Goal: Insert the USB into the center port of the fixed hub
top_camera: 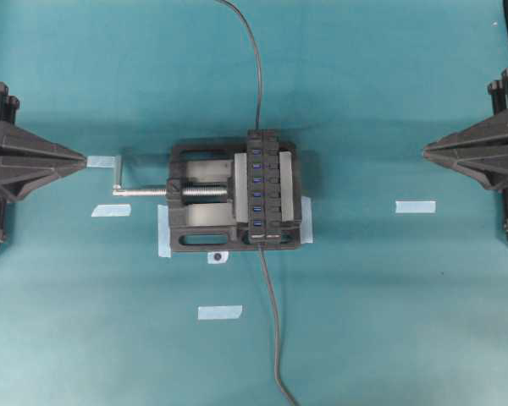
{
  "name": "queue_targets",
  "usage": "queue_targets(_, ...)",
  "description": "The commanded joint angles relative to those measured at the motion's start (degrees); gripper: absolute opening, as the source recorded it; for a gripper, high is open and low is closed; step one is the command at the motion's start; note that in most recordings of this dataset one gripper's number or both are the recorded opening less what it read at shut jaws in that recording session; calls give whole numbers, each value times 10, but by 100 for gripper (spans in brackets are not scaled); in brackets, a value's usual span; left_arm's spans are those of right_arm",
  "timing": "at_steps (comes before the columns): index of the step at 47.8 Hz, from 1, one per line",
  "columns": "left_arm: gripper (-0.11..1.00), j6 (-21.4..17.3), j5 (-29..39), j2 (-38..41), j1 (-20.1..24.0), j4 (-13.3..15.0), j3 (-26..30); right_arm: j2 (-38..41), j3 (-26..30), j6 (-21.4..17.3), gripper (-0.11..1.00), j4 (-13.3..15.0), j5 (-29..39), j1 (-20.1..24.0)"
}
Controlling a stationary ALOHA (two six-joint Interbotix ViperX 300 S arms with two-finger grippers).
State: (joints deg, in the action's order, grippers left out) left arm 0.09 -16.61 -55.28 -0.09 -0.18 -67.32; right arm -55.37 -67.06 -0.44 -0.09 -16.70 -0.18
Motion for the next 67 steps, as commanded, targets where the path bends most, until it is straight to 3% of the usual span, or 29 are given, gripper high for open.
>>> queue_targets(1,13,14,6,10,-7,-1,22,5,6,-2,16,-2,-4,-4)
queue_targets(7,0,18,28,18,-6,-1,34,5,25,-13,2,-29,33,-11)
queue_targets(10,0,18,44,25,-6,-1,42,6,38,-18,-3,-30,63,-18)
queue_targets(26,0,55,64,88,14,-1,88,32,75,-42,-3,-30,194,-53)
queue_targets(42,0,46,146,161,14,-4,125,194,170,-38,-3,-18,322,-66)
queue_targets(49,0,36,183,162,15,-4,135,250,205,-37,-3,10,348,-76)
queue_targets(67,0,35,193,167,15,-4,142,323,225,-33,-3,10,347,-115)
